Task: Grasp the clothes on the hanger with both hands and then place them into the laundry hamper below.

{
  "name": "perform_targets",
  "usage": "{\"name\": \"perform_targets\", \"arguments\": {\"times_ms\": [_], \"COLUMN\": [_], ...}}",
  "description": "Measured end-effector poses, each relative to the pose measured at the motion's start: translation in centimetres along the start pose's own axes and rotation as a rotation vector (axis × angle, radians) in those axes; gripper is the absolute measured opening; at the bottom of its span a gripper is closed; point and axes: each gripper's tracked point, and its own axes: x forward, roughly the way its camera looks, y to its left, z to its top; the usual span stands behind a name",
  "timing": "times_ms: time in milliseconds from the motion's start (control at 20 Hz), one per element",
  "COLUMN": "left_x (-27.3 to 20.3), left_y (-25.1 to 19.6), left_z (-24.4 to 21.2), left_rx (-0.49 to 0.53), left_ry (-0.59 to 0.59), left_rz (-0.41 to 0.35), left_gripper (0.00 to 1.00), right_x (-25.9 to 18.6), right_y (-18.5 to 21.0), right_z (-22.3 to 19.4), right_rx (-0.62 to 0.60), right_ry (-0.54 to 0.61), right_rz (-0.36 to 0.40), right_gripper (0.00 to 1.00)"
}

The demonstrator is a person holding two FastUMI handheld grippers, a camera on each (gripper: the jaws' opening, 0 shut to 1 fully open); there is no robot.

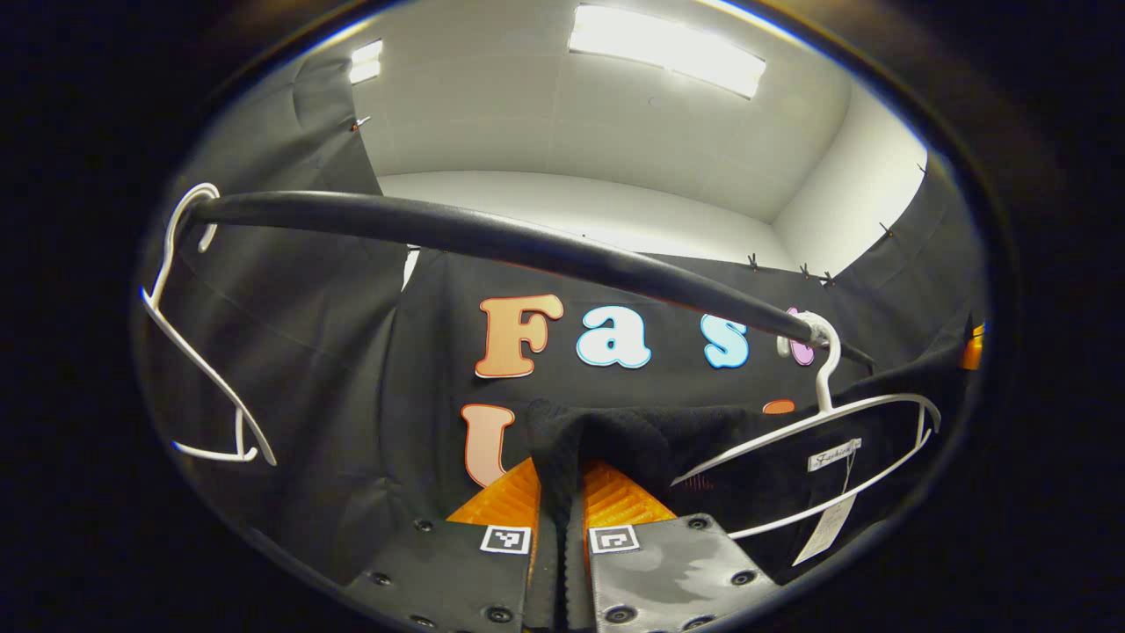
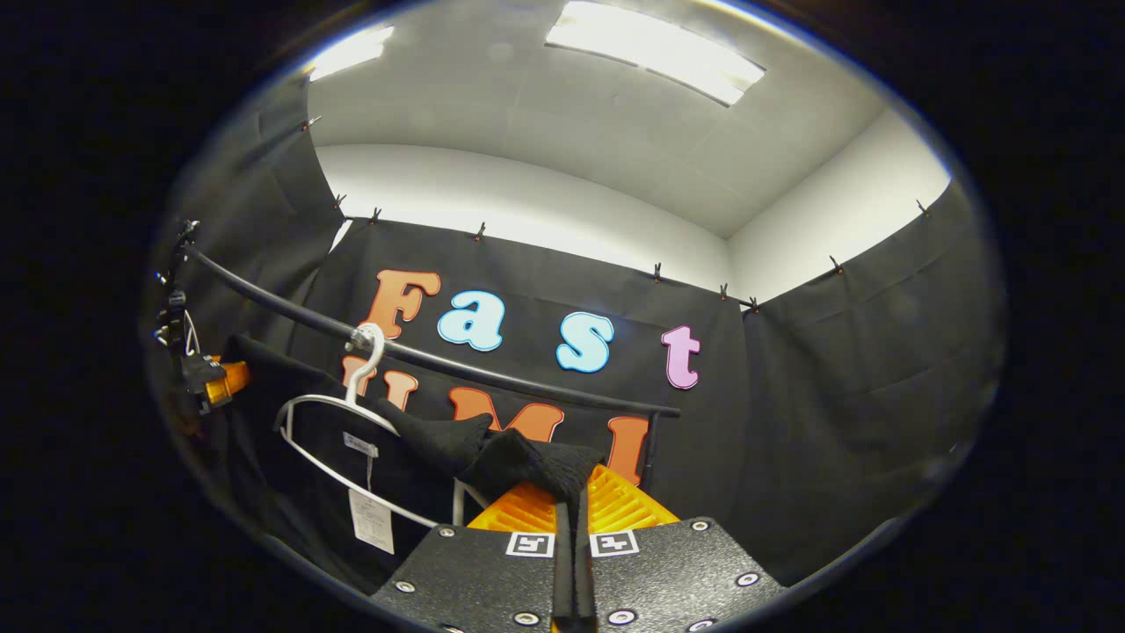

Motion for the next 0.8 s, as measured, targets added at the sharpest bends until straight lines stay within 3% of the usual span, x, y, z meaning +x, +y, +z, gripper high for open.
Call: {"name": "perform_targets", "arguments": {"times_ms": [400, 800], "left_x": [1.3, 2.8], "left_y": [-1.4, 0.9], "left_z": [-2.1, -2.9], "left_rx": [0.034, 0.058], "left_ry": [0.023, 0.044], "left_rz": [-0.059, 0.024], "left_gripper": [0.09, 0.09], "right_x": [4.4, 2.8], "right_y": [-1.5, 1.6], "right_z": [-7.1, -11.2], "right_rx": [0.039, 0.090], "right_ry": [0.131, 0.194], "right_rz": [0.015, 0.052], "right_gripper": [0.00, 0.00]}}
